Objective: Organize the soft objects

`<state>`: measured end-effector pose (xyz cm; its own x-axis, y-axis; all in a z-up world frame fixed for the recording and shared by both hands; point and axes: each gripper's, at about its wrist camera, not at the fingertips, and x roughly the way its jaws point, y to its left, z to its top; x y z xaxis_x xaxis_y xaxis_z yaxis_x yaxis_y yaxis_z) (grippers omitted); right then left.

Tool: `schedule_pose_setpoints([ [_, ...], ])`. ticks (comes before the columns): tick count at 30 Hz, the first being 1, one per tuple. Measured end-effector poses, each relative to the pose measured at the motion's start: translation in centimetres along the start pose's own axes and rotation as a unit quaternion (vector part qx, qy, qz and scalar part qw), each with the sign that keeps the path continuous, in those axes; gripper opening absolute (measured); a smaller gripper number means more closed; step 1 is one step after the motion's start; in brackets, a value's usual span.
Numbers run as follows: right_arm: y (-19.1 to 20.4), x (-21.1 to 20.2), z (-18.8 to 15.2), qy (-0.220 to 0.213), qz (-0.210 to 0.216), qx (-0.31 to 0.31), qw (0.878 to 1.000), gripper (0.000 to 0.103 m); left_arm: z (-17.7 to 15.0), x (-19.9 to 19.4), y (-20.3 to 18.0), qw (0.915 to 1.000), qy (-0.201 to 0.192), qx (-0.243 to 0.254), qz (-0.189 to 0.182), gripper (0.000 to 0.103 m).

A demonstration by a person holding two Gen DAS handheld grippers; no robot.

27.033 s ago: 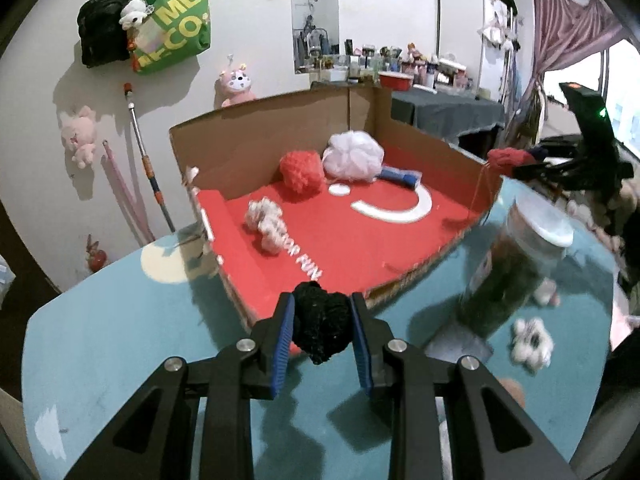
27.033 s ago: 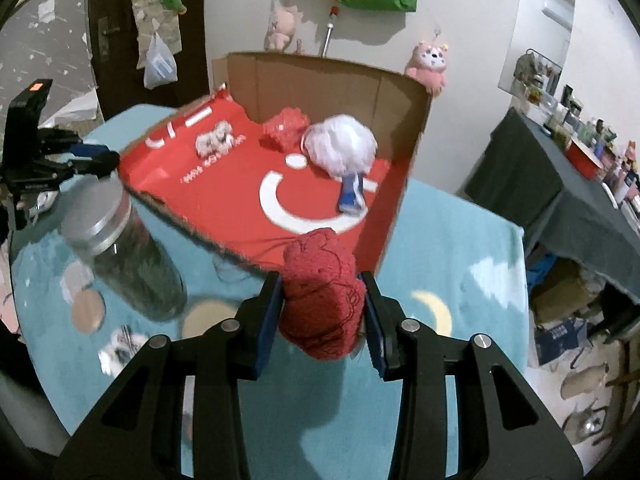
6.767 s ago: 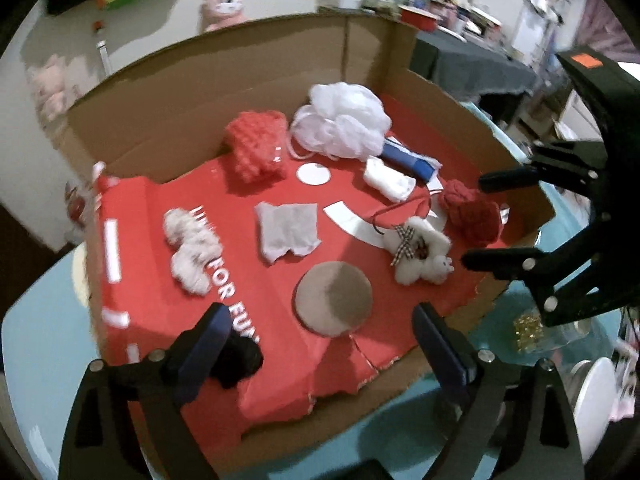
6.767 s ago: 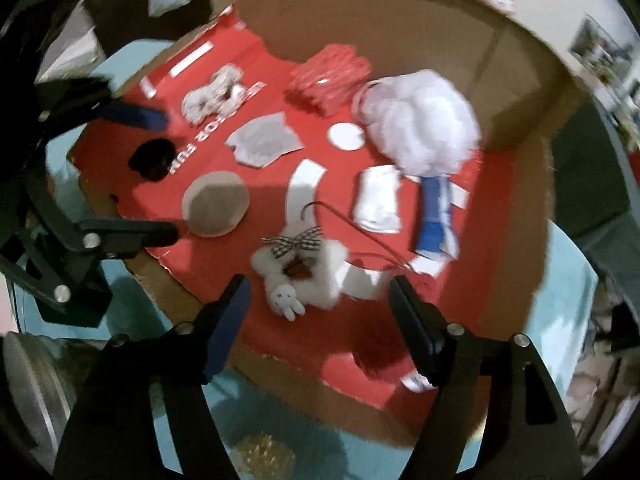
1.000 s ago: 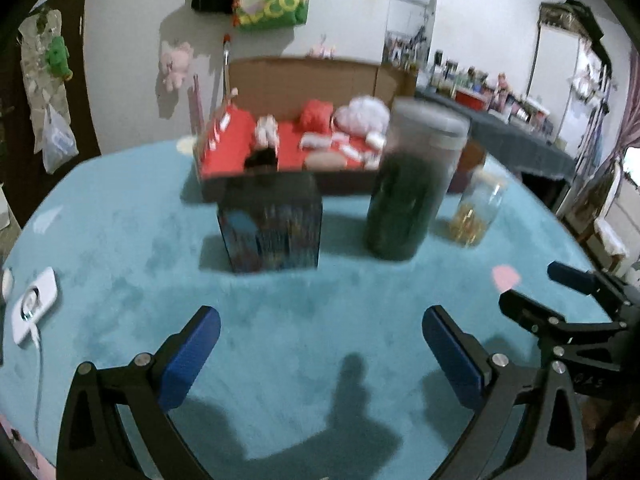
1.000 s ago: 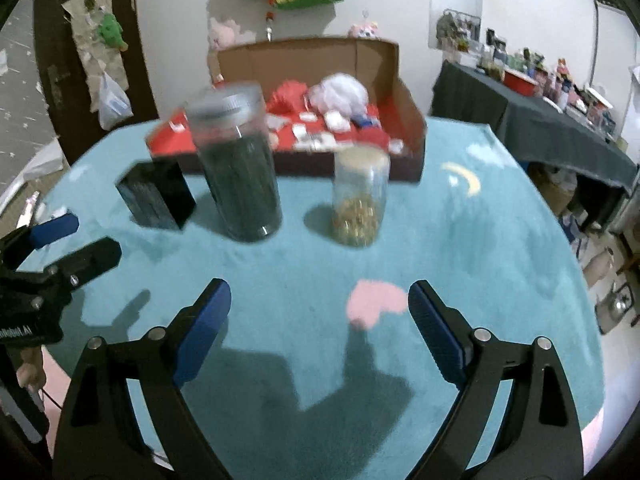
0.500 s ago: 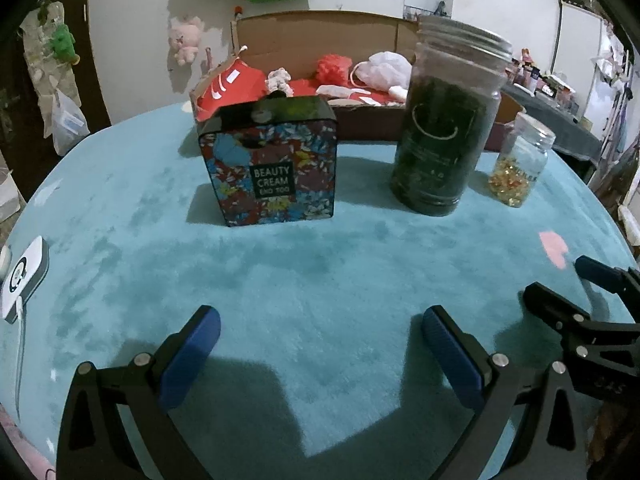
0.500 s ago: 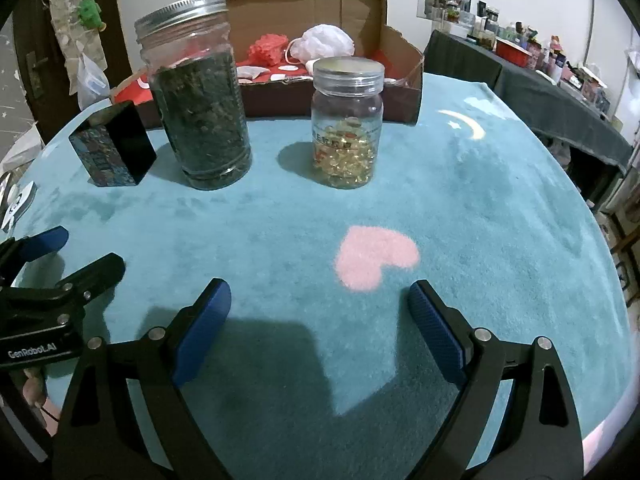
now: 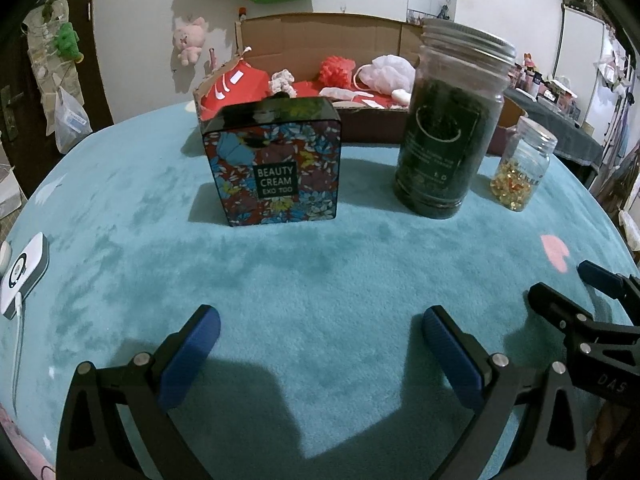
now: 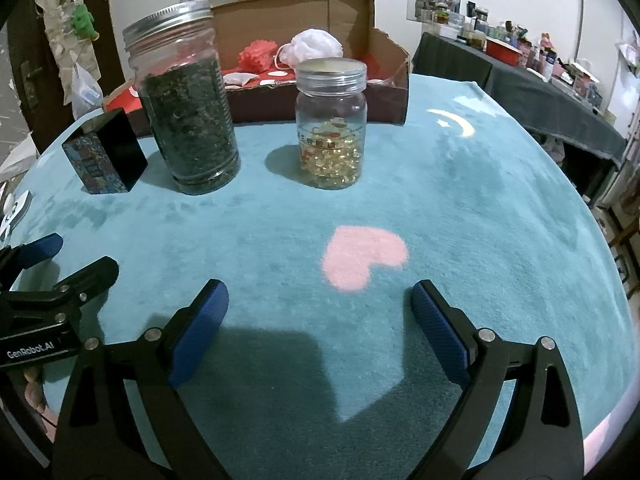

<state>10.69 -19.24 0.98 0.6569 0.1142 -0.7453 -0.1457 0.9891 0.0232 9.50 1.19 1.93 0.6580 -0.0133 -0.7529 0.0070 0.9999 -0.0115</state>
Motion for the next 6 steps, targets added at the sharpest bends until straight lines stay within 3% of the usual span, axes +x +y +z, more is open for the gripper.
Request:
schedule_pose_setpoints([
  [6,-0.07,0.07,0.00,0.000,0.000,0.000,1.000,0.094,-0.01,-0.03,0.00,1.0000,0.000,0.000,0.000,0.103],
])
